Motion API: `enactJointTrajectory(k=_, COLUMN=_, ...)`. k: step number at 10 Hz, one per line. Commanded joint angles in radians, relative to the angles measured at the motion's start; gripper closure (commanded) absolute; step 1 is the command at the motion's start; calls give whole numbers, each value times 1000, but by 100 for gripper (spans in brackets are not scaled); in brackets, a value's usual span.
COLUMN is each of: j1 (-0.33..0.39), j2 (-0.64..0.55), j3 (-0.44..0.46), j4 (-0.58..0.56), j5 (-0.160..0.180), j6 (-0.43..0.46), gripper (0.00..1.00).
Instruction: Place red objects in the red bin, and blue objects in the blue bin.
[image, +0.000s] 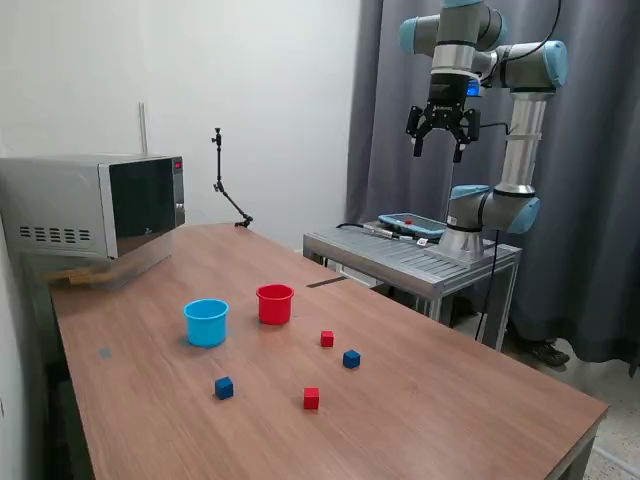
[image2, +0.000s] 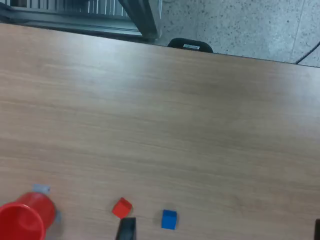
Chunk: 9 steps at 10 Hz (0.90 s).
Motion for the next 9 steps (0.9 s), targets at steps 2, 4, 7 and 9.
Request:
enactJointTrajectory(k=2, j1=0, j2=-2, j3=2, j4=0, j5=0, j6=0, gripper=0)
enactJointTrajectory(k=4, j1=0, j2=0, j3=-4, j4=0, j5=0, j6=0, gripper=0)
enactJointTrajectory(k=7, j1=0, j2=2, j3=-7, j4=0, j5=0, j6=0, gripper=0)
enactJointTrajectory(k=9, j1=0, j2=0, j3=-2, j4=0, j5=0, j6=-2, gripper=0)
